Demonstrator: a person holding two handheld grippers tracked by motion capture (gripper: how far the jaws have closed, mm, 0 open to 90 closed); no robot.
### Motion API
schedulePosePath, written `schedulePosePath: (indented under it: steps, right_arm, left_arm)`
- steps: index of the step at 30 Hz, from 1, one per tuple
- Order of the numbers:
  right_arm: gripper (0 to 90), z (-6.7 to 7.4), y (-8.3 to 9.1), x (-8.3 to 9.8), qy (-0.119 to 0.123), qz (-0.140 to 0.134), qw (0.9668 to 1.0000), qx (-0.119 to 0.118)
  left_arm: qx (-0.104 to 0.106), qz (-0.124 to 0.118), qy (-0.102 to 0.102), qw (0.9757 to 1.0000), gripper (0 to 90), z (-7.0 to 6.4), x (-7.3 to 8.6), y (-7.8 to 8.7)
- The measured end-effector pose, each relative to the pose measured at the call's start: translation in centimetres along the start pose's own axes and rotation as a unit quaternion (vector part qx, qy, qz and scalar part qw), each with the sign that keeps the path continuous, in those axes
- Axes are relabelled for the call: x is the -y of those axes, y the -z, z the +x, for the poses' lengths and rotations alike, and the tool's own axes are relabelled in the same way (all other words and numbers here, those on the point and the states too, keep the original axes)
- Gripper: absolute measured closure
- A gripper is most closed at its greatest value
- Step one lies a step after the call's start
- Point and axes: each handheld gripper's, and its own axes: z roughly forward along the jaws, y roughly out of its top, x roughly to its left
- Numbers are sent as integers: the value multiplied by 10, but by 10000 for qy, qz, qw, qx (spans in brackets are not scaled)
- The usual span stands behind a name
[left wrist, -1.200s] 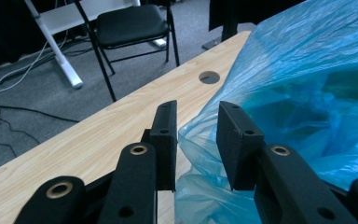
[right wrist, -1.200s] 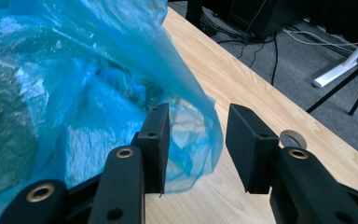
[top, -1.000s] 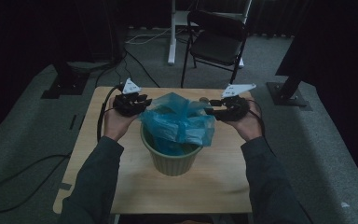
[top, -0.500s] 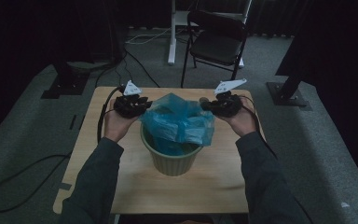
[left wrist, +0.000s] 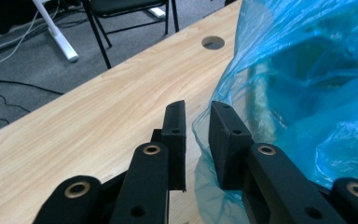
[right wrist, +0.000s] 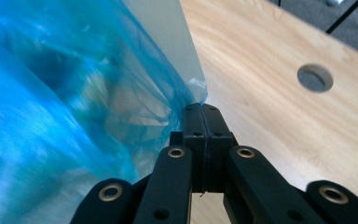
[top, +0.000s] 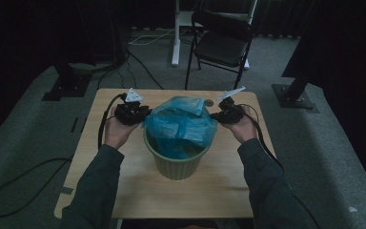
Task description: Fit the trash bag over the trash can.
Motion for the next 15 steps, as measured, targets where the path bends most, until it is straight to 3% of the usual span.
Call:
schedulePosePath:
  steps: [8, 15]
  right_arm:
    - [900, -5, -3, 19, -185, 253, 9995, -53]
    - [900, -5, -3, 33, -330, 330, 9986, -263]
  left_arm:
    - [62, 100, 78, 9999, 770, 2, 10, -4]
    - [94, 113, 94, 9998, 770, 1, 13, -5]
